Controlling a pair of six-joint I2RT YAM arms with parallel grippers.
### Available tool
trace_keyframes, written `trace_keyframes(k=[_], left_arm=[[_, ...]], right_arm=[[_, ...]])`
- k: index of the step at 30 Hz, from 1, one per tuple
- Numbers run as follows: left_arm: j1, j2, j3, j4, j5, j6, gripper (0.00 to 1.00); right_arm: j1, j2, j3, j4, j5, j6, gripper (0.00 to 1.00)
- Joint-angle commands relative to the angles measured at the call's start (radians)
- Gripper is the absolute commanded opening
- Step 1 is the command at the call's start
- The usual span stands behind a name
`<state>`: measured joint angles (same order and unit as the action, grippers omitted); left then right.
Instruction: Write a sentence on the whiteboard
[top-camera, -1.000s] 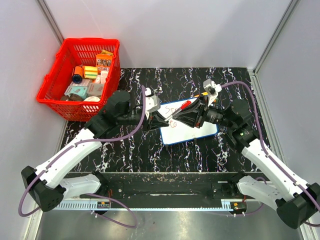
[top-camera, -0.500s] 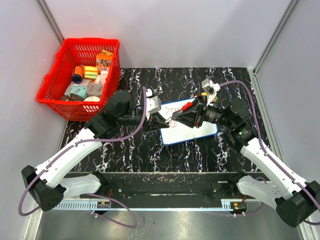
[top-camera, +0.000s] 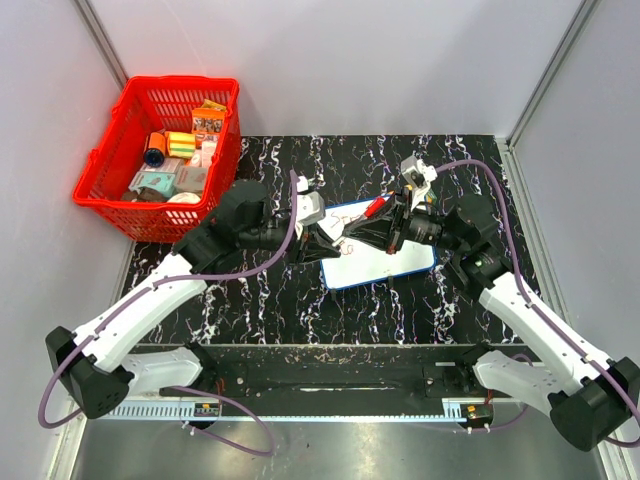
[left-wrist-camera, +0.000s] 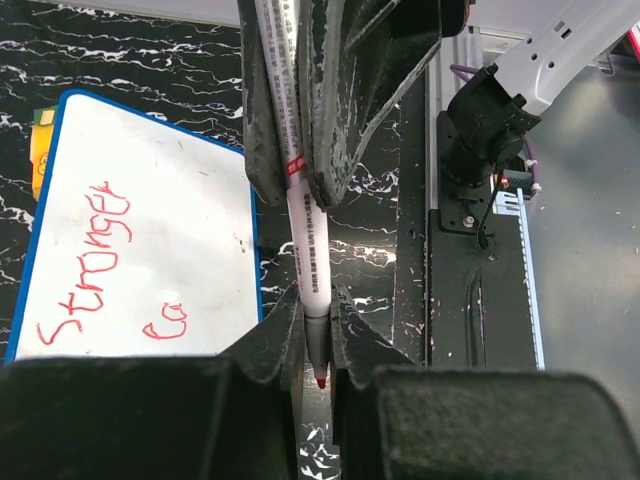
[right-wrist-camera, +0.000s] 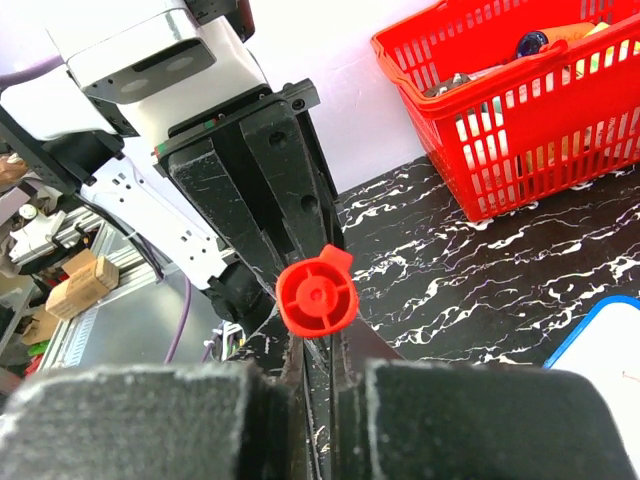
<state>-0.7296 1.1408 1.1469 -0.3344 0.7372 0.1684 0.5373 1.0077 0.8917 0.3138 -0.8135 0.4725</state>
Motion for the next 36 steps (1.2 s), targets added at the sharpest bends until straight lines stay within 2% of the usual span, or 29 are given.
trace_keyframes(k=[1, 2, 3, 4, 5, 6, 9, 10, 12, 13, 15, 19, 23, 27, 32, 36], left_arm=[[-0.017, -0.006, 0.033, 0.018, 0.044, 0.036, 0.0], [-0.017, -0.007, 0.031, 0.02, 0.018, 0.023, 0.02], [-0.017, -0.01, 0.027, 0.031, -0.002, 0.016, 0.18], [-0.016, -0.018, 0.005, 0.046, -0.03, 0.004, 0.45], [-0.016, -0.024, -0.007, 0.063, -0.092, -0.013, 0.6], [-0.016, -0.029, -0.024, 0.099, -0.125, -0.047, 0.79], [0.015, -0.038, -0.094, 0.182, -0.28, -0.165, 0.95], [0.038, -0.026, -0.111, 0.205, -0.294, -0.214, 0.96], [0.134, -0.003, -0.177, 0.291, -0.24, -0.357, 0.96], [0.166, 0.026, -0.206, 0.325, -0.216, -0.4, 0.97], [0.237, 0.056, -0.295, 0.444, -0.154, -0.496, 0.97], [0.327, 0.169, -0.412, 0.621, -0.128, -0.625, 0.97], [0.392, 0.319, -0.48, 0.868, 0.012, -0.734, 0.95], [0.391, 0.47, -0.474, 1.093, 0.1, -0.788, 0.92], [0.383, 0.592, -0.418, 1.196, 0.166, -0.799, 0.9], [0.38, 0.668, -0.36, 1.221, 0.215, -0.802, 0.8]], right_arm=[[0.004, 0.0, 0.033, 0.004, 0.022, 0.012, 0.0], [0.003, -0.003, 0.032, 0.001, 0.025, 0.009, 0.0], [0.004, -0.003, 0.029, -0.002, 0.03, 0.003, 0.0], [0.004, -0.007, 0.024, -0.011, 0.048, -0.009, 0.0], [0.004, -0.012, 0.02, -0.018, 0.062, -0.018, 0.0], [0.004, -0.015, 0.015, -0.03, 0.08, -0.031, 0.0], [0.004, -0.035, -0.003, -0.097, 0.201, -0.095, 0.0], [0.004, -0.041, -0.013, -0.126, 0.293, -0.121, 0.0], [0.004, -0.058, -0.054, -0.134, 0.409, -0.14, 0.0], [0.004, -0.063, -0.068, -0.134, 0.518, -0.141, 0.0], [0.004, -0.075, -0.118, -0.114, 0.608, -0.152, 0.0], [0.004, -0.064, -0.171, -0.062, 0.778, -0.179, 0.0], [0.003, -0.026, -0.2, -0.021, 0.807, -0.186, 0.0], [0.004, -0.004, -0.209, -0.007, 0.83, -0.189, 0.0], [0.004, 0.002, -0.218, 0.001, 0.838, -0.202, 0.0], [0.004, 0.009, -0.244, 0.028, 0.838, -0.204, 0.0]])
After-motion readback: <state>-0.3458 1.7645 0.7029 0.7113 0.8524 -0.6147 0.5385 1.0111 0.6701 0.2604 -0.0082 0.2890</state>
